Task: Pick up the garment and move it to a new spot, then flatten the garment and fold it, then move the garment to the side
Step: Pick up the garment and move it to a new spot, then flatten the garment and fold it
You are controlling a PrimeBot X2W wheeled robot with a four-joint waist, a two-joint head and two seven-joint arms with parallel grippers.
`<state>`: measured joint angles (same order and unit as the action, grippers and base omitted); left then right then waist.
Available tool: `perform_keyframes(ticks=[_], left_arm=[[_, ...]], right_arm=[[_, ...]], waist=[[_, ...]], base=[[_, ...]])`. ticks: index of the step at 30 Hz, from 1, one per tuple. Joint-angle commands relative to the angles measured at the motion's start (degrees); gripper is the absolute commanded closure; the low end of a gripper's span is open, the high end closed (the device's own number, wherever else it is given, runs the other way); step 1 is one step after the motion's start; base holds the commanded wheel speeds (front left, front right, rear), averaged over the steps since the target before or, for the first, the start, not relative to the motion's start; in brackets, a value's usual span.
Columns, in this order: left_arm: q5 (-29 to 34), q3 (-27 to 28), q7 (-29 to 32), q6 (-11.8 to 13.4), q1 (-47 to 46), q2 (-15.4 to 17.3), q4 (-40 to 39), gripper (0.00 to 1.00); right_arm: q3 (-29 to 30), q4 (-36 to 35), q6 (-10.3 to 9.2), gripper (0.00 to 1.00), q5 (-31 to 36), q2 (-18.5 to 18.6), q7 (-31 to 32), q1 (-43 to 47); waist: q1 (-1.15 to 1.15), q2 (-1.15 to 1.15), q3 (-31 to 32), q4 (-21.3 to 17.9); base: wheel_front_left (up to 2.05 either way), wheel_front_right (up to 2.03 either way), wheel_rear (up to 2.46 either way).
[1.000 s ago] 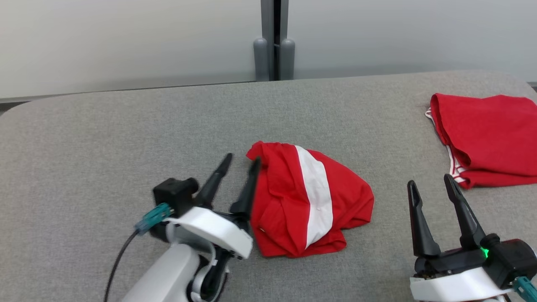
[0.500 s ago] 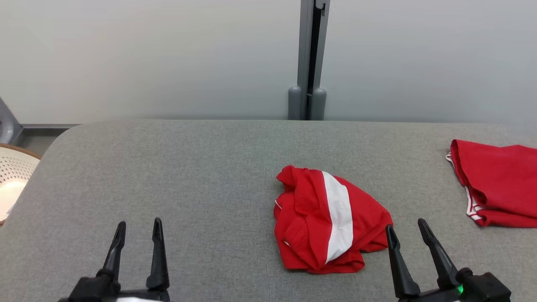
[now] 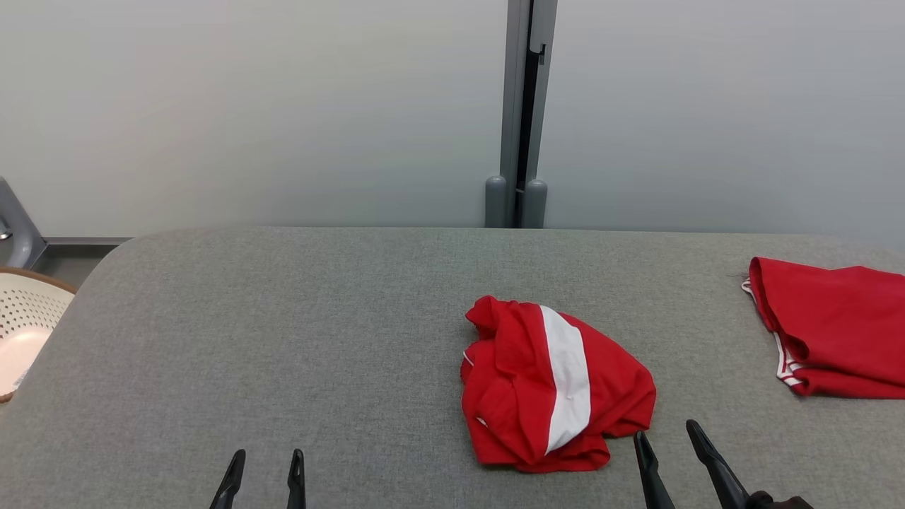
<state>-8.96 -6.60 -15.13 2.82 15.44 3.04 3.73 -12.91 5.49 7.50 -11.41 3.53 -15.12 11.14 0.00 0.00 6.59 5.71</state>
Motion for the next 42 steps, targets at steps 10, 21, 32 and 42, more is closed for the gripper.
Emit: perform_keyframes(ticks=[10,21,32,42], left_arm=[[0.45,-0.32,0.02,0.07,-1.03,-0.04,-0.24,0.00],[1.02,-1.10,0.02,0.77,-1.99,-0.05,0.14,0.00],[1.03,-1.49,0.02,1.35,-2.23,-0.05,0.60,0.00],[1.60,-3.18,0.03,1.38,-3.93,-0.06,1.35,0.00]], right_arm=[[0.67,0.44,-0.04,0.00,-0.53,-0.08,0.00,0.47],[0.76,0.40,-0.04,0.00,-0.93,-0.24,-0.01,0.09],[0.09,1.61,-0.04,0.00,-6.77,-0.39,0.00,0.07],[-15.37,16.40,-0.03,0.00,-35.26,2.96,-0.01,-9.96]], waist=[[0.00,0.00,0.04,-1.12],[0.00,0.00,-0.55,-0.68],[0.00,0.00,-1.19,-0.41],[0.00,0.00,-3.49,0.96]], base=[[0.00,0.00,0.00],[0.00,0.00,0.00],[0.00,0.00,0.00],[0.00,0.00,0.00]])
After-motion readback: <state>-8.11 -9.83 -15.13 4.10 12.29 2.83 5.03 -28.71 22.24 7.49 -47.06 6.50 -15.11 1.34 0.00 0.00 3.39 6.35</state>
